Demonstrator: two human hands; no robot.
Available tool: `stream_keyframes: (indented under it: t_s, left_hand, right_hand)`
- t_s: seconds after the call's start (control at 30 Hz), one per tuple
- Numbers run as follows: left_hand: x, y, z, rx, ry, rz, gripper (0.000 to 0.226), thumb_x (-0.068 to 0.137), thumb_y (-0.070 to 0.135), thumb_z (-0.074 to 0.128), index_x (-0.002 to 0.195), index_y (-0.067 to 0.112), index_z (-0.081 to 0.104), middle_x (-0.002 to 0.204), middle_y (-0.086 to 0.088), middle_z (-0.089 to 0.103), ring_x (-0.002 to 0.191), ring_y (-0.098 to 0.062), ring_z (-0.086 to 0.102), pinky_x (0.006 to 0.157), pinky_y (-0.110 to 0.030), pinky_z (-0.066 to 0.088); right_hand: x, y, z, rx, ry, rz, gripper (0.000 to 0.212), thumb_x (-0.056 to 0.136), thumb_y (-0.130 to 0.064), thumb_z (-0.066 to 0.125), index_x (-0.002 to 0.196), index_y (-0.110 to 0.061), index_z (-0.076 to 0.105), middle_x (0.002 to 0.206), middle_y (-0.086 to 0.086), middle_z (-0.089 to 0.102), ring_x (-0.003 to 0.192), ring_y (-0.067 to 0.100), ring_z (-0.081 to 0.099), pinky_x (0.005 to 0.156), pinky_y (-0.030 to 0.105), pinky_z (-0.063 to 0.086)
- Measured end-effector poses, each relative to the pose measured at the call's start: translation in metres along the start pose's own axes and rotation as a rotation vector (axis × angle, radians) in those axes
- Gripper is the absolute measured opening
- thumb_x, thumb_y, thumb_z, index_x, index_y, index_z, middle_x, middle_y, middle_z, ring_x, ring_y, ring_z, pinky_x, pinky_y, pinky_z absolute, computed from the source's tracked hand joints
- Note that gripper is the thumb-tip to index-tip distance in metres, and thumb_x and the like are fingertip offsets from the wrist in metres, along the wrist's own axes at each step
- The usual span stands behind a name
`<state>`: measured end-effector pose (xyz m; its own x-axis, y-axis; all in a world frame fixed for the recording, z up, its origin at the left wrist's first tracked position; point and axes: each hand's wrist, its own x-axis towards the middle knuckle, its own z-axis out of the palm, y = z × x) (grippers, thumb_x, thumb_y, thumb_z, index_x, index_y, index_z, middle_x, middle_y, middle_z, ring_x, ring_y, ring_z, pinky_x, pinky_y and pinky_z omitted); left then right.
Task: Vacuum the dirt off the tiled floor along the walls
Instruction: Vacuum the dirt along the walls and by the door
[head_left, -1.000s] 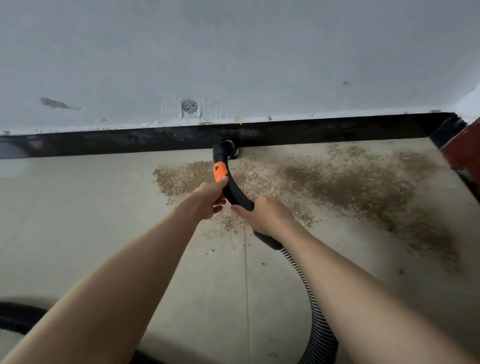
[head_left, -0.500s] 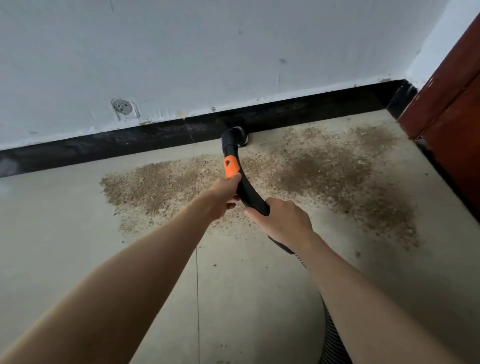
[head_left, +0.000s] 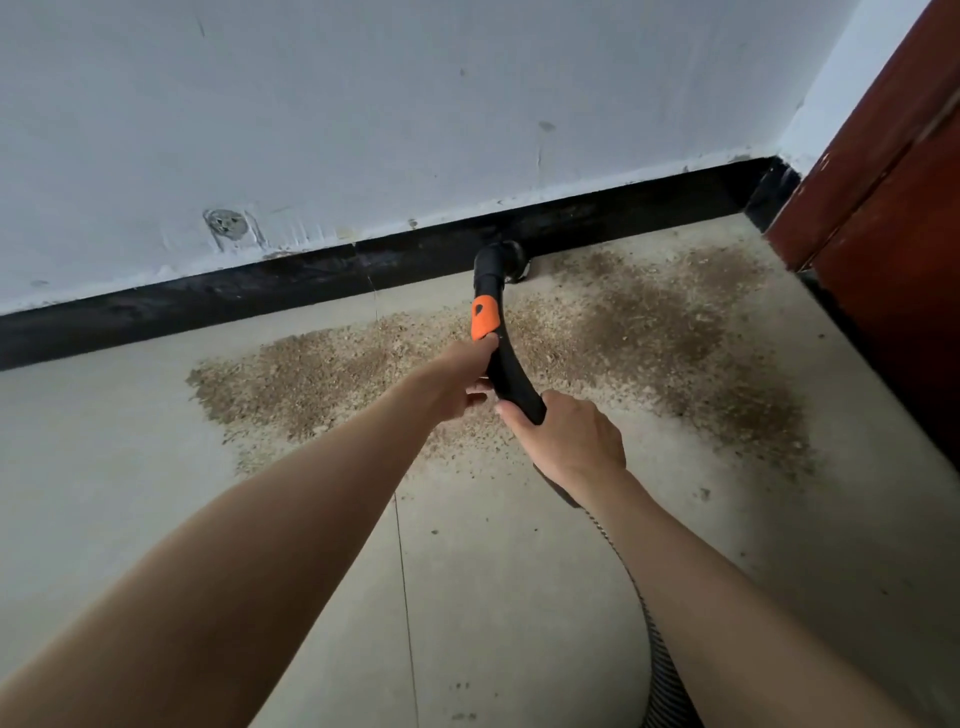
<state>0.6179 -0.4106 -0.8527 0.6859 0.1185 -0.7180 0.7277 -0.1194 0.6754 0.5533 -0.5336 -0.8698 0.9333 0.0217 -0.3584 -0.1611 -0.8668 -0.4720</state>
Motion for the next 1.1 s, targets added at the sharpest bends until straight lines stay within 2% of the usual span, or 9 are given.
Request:
stream_keyframes:
  t_s: [0.13, 0.27, 0.43, 0.53, 0.63, 0.73, 0.8, 0.9, 1.1]
  left_hand:
    - [-0.005, 0.003, -0.039, -0.09, -0.047, 0.04, 0.053, 0.097, 0.055, 0.037, 0.113, 0.007, 0.052, 0.103, -0.005, 0.058, 0.087, -0.018, 0.054, 0.077, -0.03, 0.041]
    - [-0.015, -0.009, -0.08, -0.181, -0.075, 0.062, 0.057, 0.093, 0.06, 0.04, 0.102, 0.006, 0.055, 0.098, -0.007, 0.061, 0.088, -0.022, 0.057, 0.083, -0.034, 0.047]
    - [-0.023, -0.047, -0.148, -0.393, 0.098, 0.049, 0.048, 0.097, 0.052, 0.039, 0.093, 0.007, 0.054, 0.089, -0.01, 0.058, 0.083, -0.025, 0.054, 0.078, -0.037, 0.042]
    - [-0.029, -0.077, -0.199, -0.515, 0.178, 0.012, 0.054, 0.095, 0.056, 0.039, 0.108, 0.005, 0.053, 0.093, -0.009, 0.057, 0.091, -0.027, 0.054, 0.081, -0.038, 0.044]
    - [-0.044, -0.112, -0.247, -0.655, 0.279, 0.021, 0.064, 0.093, 0.062, 0.037, 0.129, 0.01, 0.044, 0.103, -0.006, 0.054, 0.089, -0.023, 0.054, 0.074, -0.036, 0.045]
    - [-0.056, -0.148, -0.281, -0.721, 0.343, 0.004, 0.073, 0.092, 0.065, 0.033, 0.144, 0.013, 0.031, 0.132, -0.009, 0.048, 0.119, -0.026, 0.048, 0.087, -0.037, 0.039]
    - [-0.059, -0.164, -0.296, -0.738, 0.362, -0.031, 0.073, 0.094, 0.063, 0.032, 0.146, 0.011, 0.028, 0.142, -0.013, 0.042, 0.128, -0.029, 0.043, 0.091, -0.04, 0.039]
    - [-0.058, -0.171, -0.305, -0.725, 0.38, -0.026, 0.071, 0.095, 0.061, 0.029, 0.143, 0.009, 0.03, 0.135, -0.013, 0.046, 0.118, -0.028, 0.048, 0.089, -0.039, 0.04]
    - [-0.051, -0.166, -0.305, -0.695, 0.389, -0.001, 0.063, 0.096, 0.06, 0.028, 0.129, 0.008, 0.04, 0.091, -0.003, 0.051, 0.082, -0.016, 0.052, 0.08, -0.035, 0.041]
  right_hand:
    - [-0.011, -0.033, 0.002, -0.002, 0.001, -0.051, 0.049, 0.092, -0.067, 0.039, 0.081, -0.021, 0.049, 0.072, 0.0, 0.056, 0.063, 0.018, 0.054, 0.05, 0.029, 0.035]
    - [-0.025, -0.073, 0.01, -0.064, 0.019, -0.112, 0.051, 0.091, -0.069, 0.04, 0.083, -0.02, 0.053, 0.07, -0.002, 0.055, 0.06, 0.016, 0.052, 0.049, 0.029, 0.035]
    - [-0.042, -0.137, 0.037, -0.152, -0.041, -0.226, 0.05, 0.09, -0.068, 0.044, 0.074, -0.021, 0.048, 0.069, -0.002, 0.055, 0.061, 0.02, 0.054, 0.05, 0.03, 0.034]
    - [-0.055, -0.179, 0.069, -0.2, -0.093, -0.309, 0.052, 0.091, -0.067, 0.044, 0.087, -0.016, 0.055, 0.08, 0.005, 0.06, 0.075, 0.031, 0.059, 0.057, 0.033, 0.037]
    - [-0.075, -0.218, 0.105, -0.216, -0.171, -0.407, 0.058, 0.091, -0.066, 0.045, 0.1, -0.011, 0.062, 0.093, 0.011, 0.065, 0.087, 0.032, 0.063, 0.064, 0.034, 0.039]
    - [-0.09, -0.245, 0.131, -0.236, -0.295, -0.452, 0.057, 0.092, -0.064, 0.047, 0.101, -0.009, 0.061, 0.094, 0.011, 0.063, 0.089, 0.031, 0.061, 0.064, 0.033, 0.036]
    - [-0.093, -0.252, 0.142, -0.263, -0.381, -0.485, 0.051, 0.093, -0.062, 0.047, 0.097, -0.012, 0.055, 0.098, 0.011, 0.064, 0.093, 0.033, 0.062, 0.065, 0.034, 0.037]
    - [-0.089, -0.25, 0.147, -0.266, -0.407, -0.482, 0.049, 0.09, -0.066, 0.047, 0.092, -0.017, 0.052, 0.102, 0.012, 0.065, 0.095, 0.032, 0.061, 0.068, 0.034, 0.038]
    - [-0.082, -0.246, 0.15, -0.263, -0.338, -0.5, 0.051, 0.089, -0.068, 0.046, 0.093, -0.019, 0.057, 0.091, 0.008, 0.063, 0.086, 0.03, 0.058, 0.067, 0.034, 0.037]
